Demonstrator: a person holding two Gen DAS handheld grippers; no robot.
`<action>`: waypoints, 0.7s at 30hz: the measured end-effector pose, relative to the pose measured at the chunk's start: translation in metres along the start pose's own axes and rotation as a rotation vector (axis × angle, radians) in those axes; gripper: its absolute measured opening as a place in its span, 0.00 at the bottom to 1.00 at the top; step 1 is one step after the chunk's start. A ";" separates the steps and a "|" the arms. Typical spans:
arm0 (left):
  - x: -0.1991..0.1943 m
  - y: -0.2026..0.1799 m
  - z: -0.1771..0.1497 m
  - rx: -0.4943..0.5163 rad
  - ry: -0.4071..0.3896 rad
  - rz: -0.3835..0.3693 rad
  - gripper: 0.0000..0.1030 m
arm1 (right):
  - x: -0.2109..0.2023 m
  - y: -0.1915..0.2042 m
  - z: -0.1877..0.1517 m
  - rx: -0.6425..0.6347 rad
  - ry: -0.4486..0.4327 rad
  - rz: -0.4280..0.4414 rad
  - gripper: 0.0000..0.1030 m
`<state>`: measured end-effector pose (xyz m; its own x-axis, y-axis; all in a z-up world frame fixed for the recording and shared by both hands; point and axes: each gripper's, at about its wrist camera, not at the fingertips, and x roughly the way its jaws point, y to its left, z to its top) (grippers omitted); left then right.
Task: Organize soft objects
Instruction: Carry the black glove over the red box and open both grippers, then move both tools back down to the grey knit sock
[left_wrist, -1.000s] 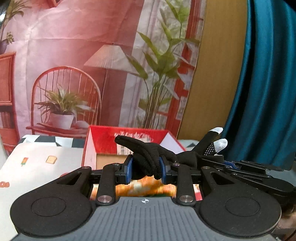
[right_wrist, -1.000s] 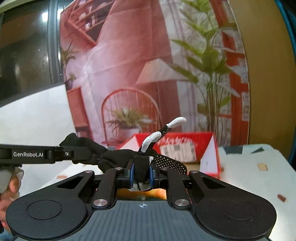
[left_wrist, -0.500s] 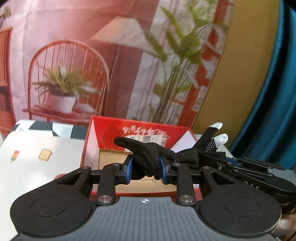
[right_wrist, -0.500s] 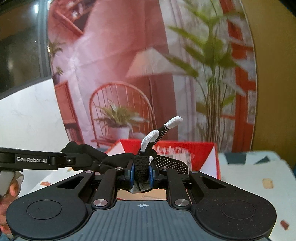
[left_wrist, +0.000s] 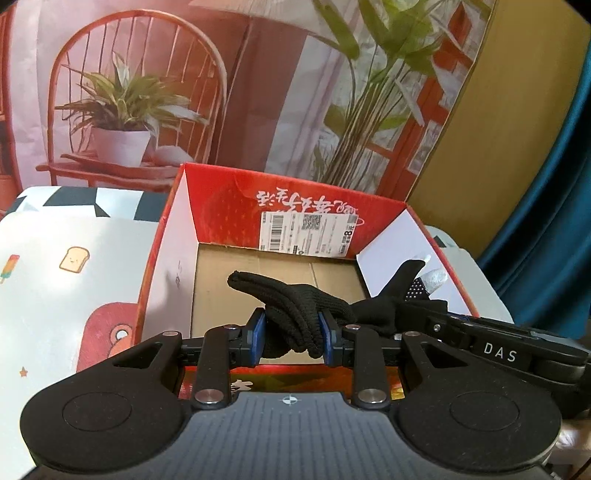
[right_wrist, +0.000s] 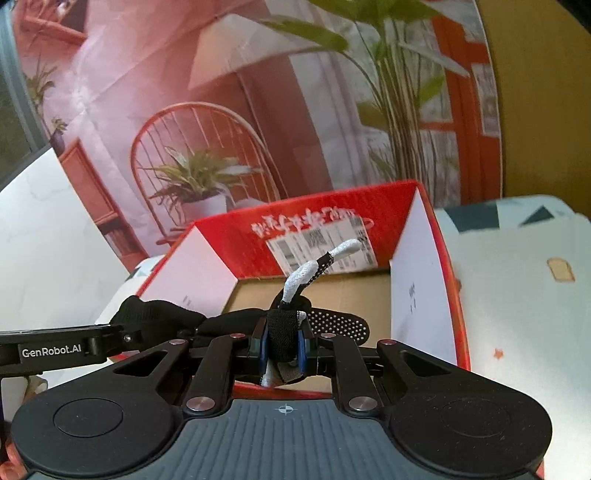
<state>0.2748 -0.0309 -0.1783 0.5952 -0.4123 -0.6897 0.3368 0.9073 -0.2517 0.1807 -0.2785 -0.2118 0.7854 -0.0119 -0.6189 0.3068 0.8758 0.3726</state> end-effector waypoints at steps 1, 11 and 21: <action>0.001 -0.001 0.001 0.004 0.001 0.003 0.35 | 0.001 -0.002 -0.001 0.011 0.002 -0.002 0.13; -0.010 -0.001 -0.002 0.030 -0.057 0.033 0.71 | -0.011 -0.009 -0.008 -0.030 -0.065 -0.067 0.27; -0.054 0.005 -0.025 0.056 -0.158 0.088 0.73 | -0.053 -0.001 -0.038 -0.093 -0.213 -0.084 0.28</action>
<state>0.2258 -0.0019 -0.1596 0.7296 -0.3435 -0.5913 0.3162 0.9362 -0.1538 0.1189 -0.2604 -0.2054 0.8577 -0.1790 -0.4819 0.3328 0.9079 0.2551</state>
